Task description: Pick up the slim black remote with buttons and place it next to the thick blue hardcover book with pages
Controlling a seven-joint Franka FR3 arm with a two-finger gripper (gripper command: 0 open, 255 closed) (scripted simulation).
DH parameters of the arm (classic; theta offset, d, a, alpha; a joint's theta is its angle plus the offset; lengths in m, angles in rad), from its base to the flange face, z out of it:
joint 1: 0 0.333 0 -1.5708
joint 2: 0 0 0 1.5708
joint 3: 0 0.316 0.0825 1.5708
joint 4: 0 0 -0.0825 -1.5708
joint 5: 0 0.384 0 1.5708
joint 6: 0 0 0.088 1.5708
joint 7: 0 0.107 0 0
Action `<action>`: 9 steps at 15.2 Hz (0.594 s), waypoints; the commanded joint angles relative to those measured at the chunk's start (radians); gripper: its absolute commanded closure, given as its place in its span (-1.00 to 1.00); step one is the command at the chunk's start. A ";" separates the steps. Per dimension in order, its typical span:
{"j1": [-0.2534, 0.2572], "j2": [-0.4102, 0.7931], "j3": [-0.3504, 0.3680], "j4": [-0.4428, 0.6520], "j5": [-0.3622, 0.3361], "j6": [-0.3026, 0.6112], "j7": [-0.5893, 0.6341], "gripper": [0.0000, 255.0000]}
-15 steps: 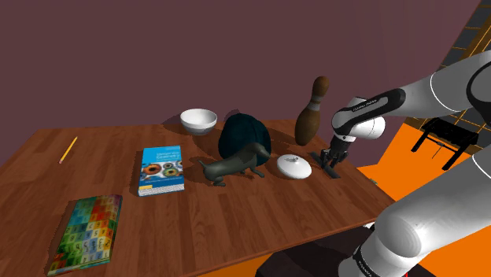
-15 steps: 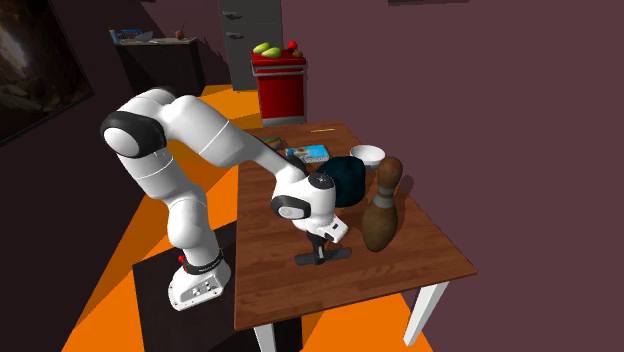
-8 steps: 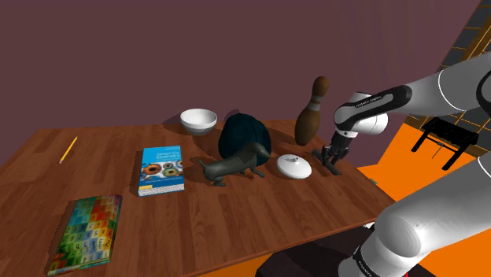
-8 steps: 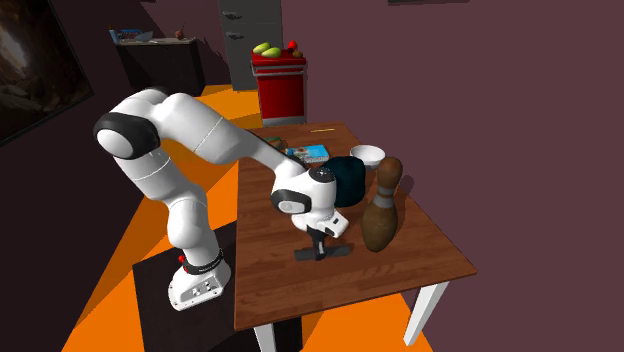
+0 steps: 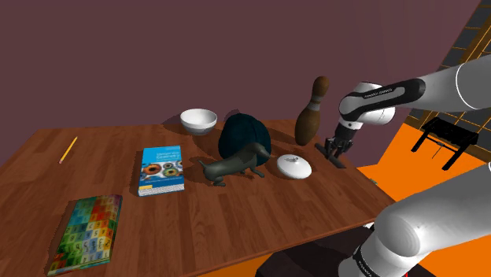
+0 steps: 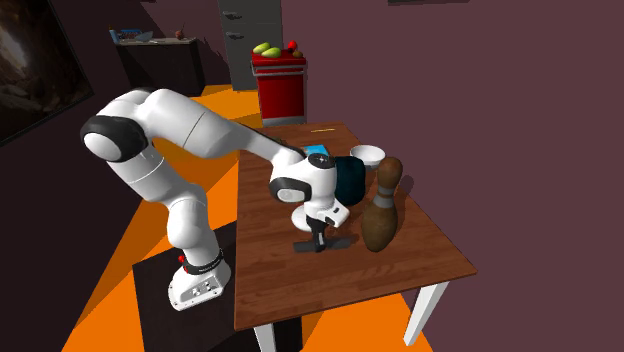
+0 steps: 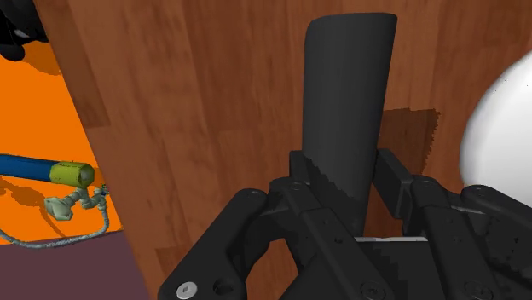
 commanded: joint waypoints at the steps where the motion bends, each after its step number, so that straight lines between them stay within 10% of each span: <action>1: -0.003 -0.021 0.006 0.017 -0.005 -0.037 0.006 1.00; 9: 0.000 -0.080 0.042 0.052 -0.009 -0.130 0.047 1.00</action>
